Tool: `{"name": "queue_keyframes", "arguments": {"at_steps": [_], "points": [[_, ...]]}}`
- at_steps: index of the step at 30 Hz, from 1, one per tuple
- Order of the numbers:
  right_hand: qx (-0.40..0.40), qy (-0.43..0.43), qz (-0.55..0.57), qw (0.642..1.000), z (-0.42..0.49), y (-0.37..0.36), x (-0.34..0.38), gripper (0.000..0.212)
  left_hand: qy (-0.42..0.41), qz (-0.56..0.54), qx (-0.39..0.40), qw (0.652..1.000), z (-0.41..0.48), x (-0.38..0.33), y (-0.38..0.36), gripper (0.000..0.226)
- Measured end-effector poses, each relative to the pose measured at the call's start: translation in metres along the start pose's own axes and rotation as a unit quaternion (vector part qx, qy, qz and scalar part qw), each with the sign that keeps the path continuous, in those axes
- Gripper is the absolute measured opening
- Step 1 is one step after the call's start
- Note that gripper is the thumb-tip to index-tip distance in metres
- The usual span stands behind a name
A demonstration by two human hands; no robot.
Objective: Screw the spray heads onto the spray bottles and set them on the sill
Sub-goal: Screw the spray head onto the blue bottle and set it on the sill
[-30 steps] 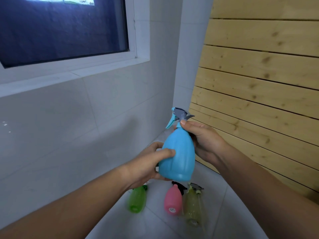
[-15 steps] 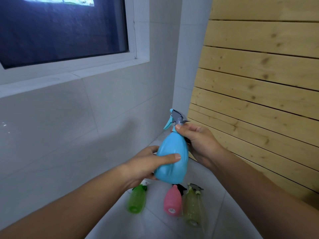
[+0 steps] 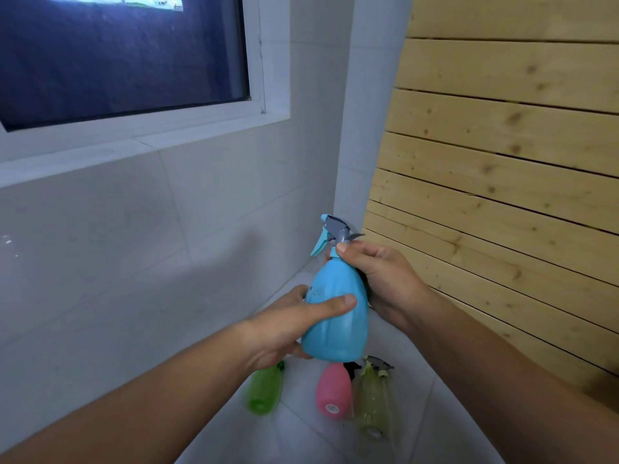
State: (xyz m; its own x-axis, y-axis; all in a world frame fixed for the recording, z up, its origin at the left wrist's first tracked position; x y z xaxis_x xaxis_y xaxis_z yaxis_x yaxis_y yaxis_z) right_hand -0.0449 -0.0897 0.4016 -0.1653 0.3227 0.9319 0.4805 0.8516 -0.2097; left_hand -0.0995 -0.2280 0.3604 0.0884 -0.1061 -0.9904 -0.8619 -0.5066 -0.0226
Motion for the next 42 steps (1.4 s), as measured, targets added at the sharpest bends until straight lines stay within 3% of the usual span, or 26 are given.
{"name": "queue_keyframes", "arguments": {"at_steps": [3,7,12,16,20,24,28,30,35,42], "points": [[0.001,0.001,0.006,1.000,0.001,-0.002,0.002,0.017,-0.004,-0.072,-0.004,0.997,-0.001,0.000,-0.003,0.112],[0.008,0.003,0.027,1.000,-0.001,0.001,0.008,0.017,-0.002,-0.157,0.041,0.987,-0.001,-0.006,-0.003,0.062],[-0.002,0.019,0.000,1.000,-0.004,0.000,0.006,0.009,-0.057,0.041,-0.037,0.997,0.000,-0.010,0.005,0.059],[0.008,0.021,0.032,0.999,-0.005,0.001,0.011,0.015,-0.057,-0.008,0.009,0.998,0.000,-0.012,0.001,0.058],[0.033,0.005,0.049,0.998,-0.003,0.003,0.013,0.024,-0.045,-0.116,0.040,0.991,0.001,-0.007,0.008,0.075],[0.077,-0.008,0.061,0.995,-0.003,-0.003,0.008,0.026,-0.061,-0.125,0.075,0.988,0.000,-0.006,-0.001,0.069],[0.055,0.017,0.018,0.998,-0.005,-0.001,0.013,0.032,-0.108,-0.061,0.036,0.992,0.002,-0.010,0.000,0.065],[0.035,0.028,0.004,0.999,-0.006,0.000,0.012,0.033,-0.119,-0.019,-0.005,0.993,0.002,-0.010,0.001,0.074],[0.011,0.037,0.008,0.999,-0.007,-0.001,0.014,0.029,-0.133,0.004,-0.053,0.990,0.003,-0.009,0.000,0.078],[0.090,0.016,0.045,0.995,-0.010,-0.008,0.013,0.027,-0.102,-0.146,0.078,0.981,0.001,-0.010,-0.004,0.086]]}}
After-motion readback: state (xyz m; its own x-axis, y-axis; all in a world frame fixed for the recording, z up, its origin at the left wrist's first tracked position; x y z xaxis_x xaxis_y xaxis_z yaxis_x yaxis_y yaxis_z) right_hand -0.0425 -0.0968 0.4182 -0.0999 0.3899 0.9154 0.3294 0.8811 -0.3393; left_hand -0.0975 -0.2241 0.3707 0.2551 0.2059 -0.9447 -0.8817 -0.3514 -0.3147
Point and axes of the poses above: each hand's wrist, its own z-axis towards the middle knuckle, its own y-axis out of the back of the hand, x = y × z, the point moved 5 cm from there along z, towards the middle knuckle, and after that the axes turned 14 degrees about -y, right-handed, at the moved point
